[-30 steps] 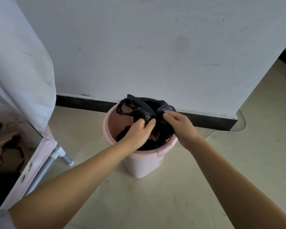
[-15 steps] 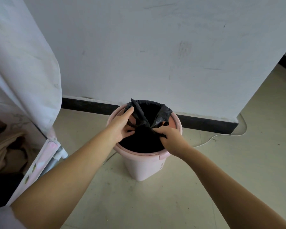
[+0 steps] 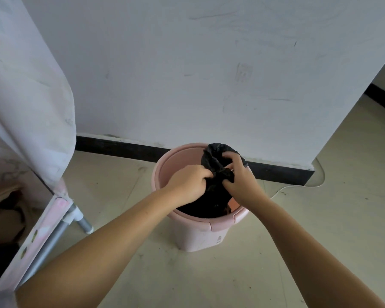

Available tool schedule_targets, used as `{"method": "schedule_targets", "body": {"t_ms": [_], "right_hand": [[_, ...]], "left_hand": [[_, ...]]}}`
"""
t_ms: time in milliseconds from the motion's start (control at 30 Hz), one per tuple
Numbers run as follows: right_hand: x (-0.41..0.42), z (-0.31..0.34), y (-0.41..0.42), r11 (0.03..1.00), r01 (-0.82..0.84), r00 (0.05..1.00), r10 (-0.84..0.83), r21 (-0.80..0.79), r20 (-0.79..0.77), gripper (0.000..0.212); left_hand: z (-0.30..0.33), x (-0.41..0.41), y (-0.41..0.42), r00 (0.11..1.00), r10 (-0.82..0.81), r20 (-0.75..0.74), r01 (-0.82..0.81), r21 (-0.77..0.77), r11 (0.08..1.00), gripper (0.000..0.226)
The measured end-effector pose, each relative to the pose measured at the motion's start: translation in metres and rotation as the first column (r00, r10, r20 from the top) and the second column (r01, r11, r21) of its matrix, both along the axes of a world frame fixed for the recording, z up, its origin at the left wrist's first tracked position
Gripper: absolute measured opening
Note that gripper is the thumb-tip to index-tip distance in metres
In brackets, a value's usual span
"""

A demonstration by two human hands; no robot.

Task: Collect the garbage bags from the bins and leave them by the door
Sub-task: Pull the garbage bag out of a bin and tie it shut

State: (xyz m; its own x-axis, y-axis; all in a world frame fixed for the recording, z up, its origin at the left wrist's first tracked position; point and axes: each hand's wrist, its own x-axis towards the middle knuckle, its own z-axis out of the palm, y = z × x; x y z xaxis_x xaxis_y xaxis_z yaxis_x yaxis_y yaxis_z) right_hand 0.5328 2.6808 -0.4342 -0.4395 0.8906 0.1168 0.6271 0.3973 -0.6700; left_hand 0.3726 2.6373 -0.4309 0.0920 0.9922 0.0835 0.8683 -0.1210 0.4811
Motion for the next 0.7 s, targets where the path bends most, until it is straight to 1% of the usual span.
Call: {"method": "schedule_targets", "body": {"t_ms": [33, 67, 100, 133, 167, 200, 233, 267, 300, 333, 367, 400, 433, 500, 533, 567, 600, 633, 667, 700], "right_hand": [[-0.001, 0.000, 0.001, 0.998, -0.041, 0.999, 0.042, -0.039, 0.012, 0.071], [-0.002, 0.001, 0.002, 0.989, -0.127, 0.990, 0.131, -0.073, 0.054, 0.074], [-0.003, 0.001, 0.004, 0.967, -0.235, 0.966, 0.243, -0.095, 0.089, 0.069], [-0.003, 0.000, 0.005, 0.942, -0.318, 0.936, 0.331, -0.110, 0.122, 0.056], [-0.003, 0.000, 0.005, 0.930, -0.346, 0.916, 0.363, -0.124, 0.169, 0.041], [-0.002, 0.002, 0.003, 0.933, -0.333, 0.909, 0.356, -0.137, 0.215, 0.030], [-0.001, 0.003, 0.001, 0.943, -0.304, 0.910, 0.330, -0.138, 0.252, 0.026], [-0.001, 0.004, -0.001, 0.948, -0.290, 0.911, 0.315, -0.130, 0.265, 0.025], [0.001, 0.003, -0.002, 0.949, -0.290, 0.912, 0.312, -0.120, 0.266, 0.022], [0.002, 0.003, -0.004, 0.946, -0.302, 0.912, 0.323, -0.116, 0.254, 0.019], [0.003, 0.003, -0.008, 0.941, -0.313, 0.913, 0.335, -0.126, 0.231, 0.020], [0.003, 0.003, -0.011, 0.933, -0.328, 0.914, 0.352, -0.146, 0.199, 0.021], [0.003, 0.003, -0.014, 0.925, -0.341, 0.914, 0.368, -0.169, 0.169, 0.024], [0.002, 0.003, -0.018, 0.904, -0.366, 0.908, 0.399, -0.222, 0.126, 0.030], [0.002, 0.004, -0.019, 0.890, -0.377, 0.904, 0.414, -0.258, 0.105, 0.032], [0.003, 0.004, -0.017, 0.878, -0.379, 0.905, 0.418, -0.291, 0.083, 0.035], [0.004, 0.006, -0.015, 0.875, -0.370, 0.911, 0.408, -0.311, 0.065, 0.037], [0.007, 0.008, -0.012, 0.884, -0.345, 0.923, 0.380, -0.315, 0.056, 0.037], [0.010, 0.010, -0.008, 0.901, -0.316, 0.938, 0.344, -0.298, 0.047, 0.034], [0.013, 0.011, -0.004, 0.922, -0.284, 0.952, 0.305, -0.262, 0.040, 0.030]], "left_hand": [[0.002, 0.001, -0.004, 0.993, -0.064, -0.096, 0.068, 0.038, 0.997, 0.039], [0.002, 0.002, -0.008, 0.983, -0.118, -0.144, 0.128, 0.061, 0.990, 0.038], [0.003, 0.002, -0.011, 0.977, -0.162, -0.139, 0.172, 0.067, 0.983, 0.036], [0.005, 0.002, -0.013, 0.979, -0.188, -0.085, 0.192, 0.051, 0.980, 0.034], [0.007, 0.001, -0.014, 0.983, -0.186, 0.006, 0.185, 0.017, 0.983, 0.031], [0.009, 0.000, -0.012, 0.979, -0.155, 0.132, 0.160, -0.036, 0.986, 0.026], [0.013, -0.002, -0.010, 0.952, -0.097, 0.291, 0.128, -0.088, 0.988, 0.025], [0.014, -0.006, -0.004, 0.893, -0.010, 0.451, 0.084, -0.146, 0.986, 0.027], [0.015, -0.009, 0.002, 0.802, 0.094, 0.590, 0.038, -0.207, 0.978, 0.030], [0.013, -0.011, 0.009, 0.709, 0.200, 0.677, -0.020, -0.264, 0.964, 0.031], [0.009, -0.013, 0.016, 0.676, 0.272, 0.685, -0.097, -0.282, 0.954, 0.030], [0.003, -0.013, 0.022, 0.705, 0.331, 0.627, -0.186, -0.286, 0.940, 0.032], [-0.002, -0.011, 0.026, 0.732, 0.384, 0.563, -0.238, -0.318, 0.918, 0.045], [-0.013, 0.002, 0.030, 0.784, 0.444, 0.434, -0.241, -0.445, 0.862, 0.073], [-0.017, 0.009, 0.030, 0.808, 0.460, 0.368, -0.241, -0.506, 0.828, 0.077], [-0.020, 0.013, 0.029, 0.815, 0.470, 0.340, -0.243, -0.536, 0.809, 0.069], [-0.023, 0.012, 0.029, 0.776, 0.486, 0.403, -0.220, -0.549, 0.806, 0.048], [-0.020, 0.013, 0.026, 0.700, 0.505, 0.505, -0.164, -0.574, 0.802, 0.022], [-0.019, 0.013, 0.023, 0.616, 0.516, 0.595, -0.104, -0.587, 0.803, 0.005], [-0.021, 0.011, 0.023, 0.579, 0.493, 0.649, -0.069, -0.564, 0.823, 0.006]]}}
